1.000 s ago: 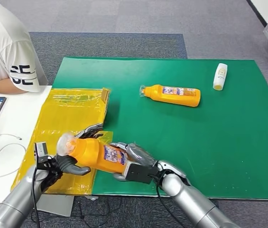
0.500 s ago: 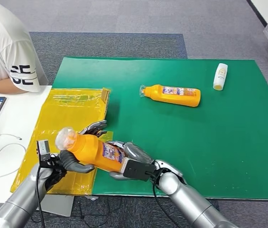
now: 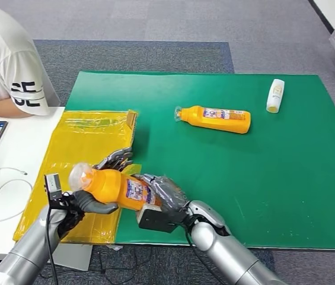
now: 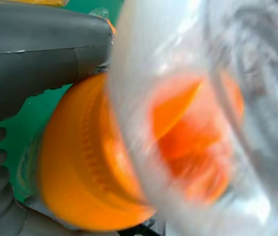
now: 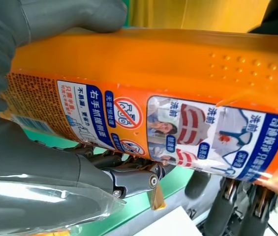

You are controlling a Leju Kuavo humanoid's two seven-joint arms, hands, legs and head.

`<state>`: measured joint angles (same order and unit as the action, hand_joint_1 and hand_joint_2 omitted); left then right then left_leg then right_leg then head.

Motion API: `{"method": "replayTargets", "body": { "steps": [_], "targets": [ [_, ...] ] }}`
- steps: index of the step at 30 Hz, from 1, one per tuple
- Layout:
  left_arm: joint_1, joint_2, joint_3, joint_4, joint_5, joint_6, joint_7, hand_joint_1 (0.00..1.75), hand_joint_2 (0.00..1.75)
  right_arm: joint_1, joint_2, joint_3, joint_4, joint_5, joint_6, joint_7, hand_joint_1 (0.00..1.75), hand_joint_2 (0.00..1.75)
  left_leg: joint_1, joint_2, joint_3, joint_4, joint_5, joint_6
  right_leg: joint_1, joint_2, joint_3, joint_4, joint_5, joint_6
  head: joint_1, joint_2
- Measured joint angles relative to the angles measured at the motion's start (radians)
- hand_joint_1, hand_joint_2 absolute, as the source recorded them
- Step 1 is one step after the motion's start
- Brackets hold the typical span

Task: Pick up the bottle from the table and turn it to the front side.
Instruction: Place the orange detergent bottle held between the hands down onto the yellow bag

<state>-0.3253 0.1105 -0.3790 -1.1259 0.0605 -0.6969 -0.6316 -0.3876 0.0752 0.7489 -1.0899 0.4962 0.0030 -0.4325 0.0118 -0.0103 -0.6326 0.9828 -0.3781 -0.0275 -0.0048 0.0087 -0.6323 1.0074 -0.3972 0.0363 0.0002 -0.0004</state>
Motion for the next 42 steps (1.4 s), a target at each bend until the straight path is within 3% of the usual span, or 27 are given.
{"method": "replayTargets", "body": {
  "steps": [1, 21, 22, 25, 26, 35, 42],
  "targets": [
    [0.001, -0.001, 0.001, 0.0, 0.002, -0.002, 0.0, 1.75, 1.75, 0.003, 0.002, 0.001, 0.0, 0.002, -0.001, 0.001, 1.75, 1.75, 0.0, 0.0, 0.0, 0.0, 0.0, 0.0, 0.0, 0.0, 0.0, 0.0, 0.0, 0.0, 0.0, 0.0],
    [0.022, -0.017, 0.023, -0.002, 0.01, -0.023, 0.0, 1.75, 1.75, 0.032, 0.006, -0.006, -0.022, 0.01, -0.007, 0.007, 1.74, 1.75, 0.0, 0.0, 0.0, 0.0, 0.0, 0.0, 0.0, 0.0, 0.0, 0.0, 0.0, 0.0, 0.0, 0.0],
    [0.024, -0.017, 0.024, -0.003, 0.01, -0.024, 0.0, 1.75, 1.75, 0.034, 0.006, -0.007, -0.024, 0.01, -0.007, 0.007, 1.45, 1.75, 0.0, 0.0, 0.0, 0.0, 0.0, 0.0, 0.0, 0.0, 0.0, 0.0, 0.0, 0.0, 0.0, 0.0],
    [0.028, -0.02, 0.027, -0.005, 0.008, -0.024, 0.0, 1.75, 1.75, 0.042, 0.006, -0.013, -0.03, 0.01, -0.008, 0.008, 0.15, 1.75, 0.0, 0.0, 0.0, 0.0, 0.0, 0.0, 0.0, 0.0, 0.0, 0.0, 0.0, 0.0, 0.0, 0.0],
    [0.029, -0.021, 0.028, -0.006, 0.007, -0.024, 0.0, 1.75, 1.75, 0.045, 0.007, -0.016, -0.033, 0.007, -0.008, 0.008, 0.0, 1.75, 0.0, 0.0, 0.0, 0.0, 0.0, 0.0, 0.0, 0.0, 0.0, 0.0, 0.0, 0.0, 0.0, 0.0],
    [0.061, -0.019, 0.043, -0.032, -0.021, -0.005, 0.0, 1.75, 1.75, 0.069, 0.022, -0.066, -0.059, -0.061, 0.013, -0.002, 0.0, 1.75, 0.0, 0.0, 0.0, 0.0, 0.0, 0.0, 0.0, 0.0, 0.0, 0.0, 0.0, 0.0, 0.0, 0.0],
    [0.078, -0.008, 0.04, -0.061, -0.081, 0.077, 0.0, 1.75, 1.75, 0.077, 0.037, -0.113, -0.063, -0.091, 0.03, -0.008, 0.0, 1.75, 0.0, 0.0, 0.0, 0.0, 0.0, 0.0, 0.0, 0.001, -0.001, 0.0, 0.0, 0.0, 0.0, 0.0]
  ]
}}
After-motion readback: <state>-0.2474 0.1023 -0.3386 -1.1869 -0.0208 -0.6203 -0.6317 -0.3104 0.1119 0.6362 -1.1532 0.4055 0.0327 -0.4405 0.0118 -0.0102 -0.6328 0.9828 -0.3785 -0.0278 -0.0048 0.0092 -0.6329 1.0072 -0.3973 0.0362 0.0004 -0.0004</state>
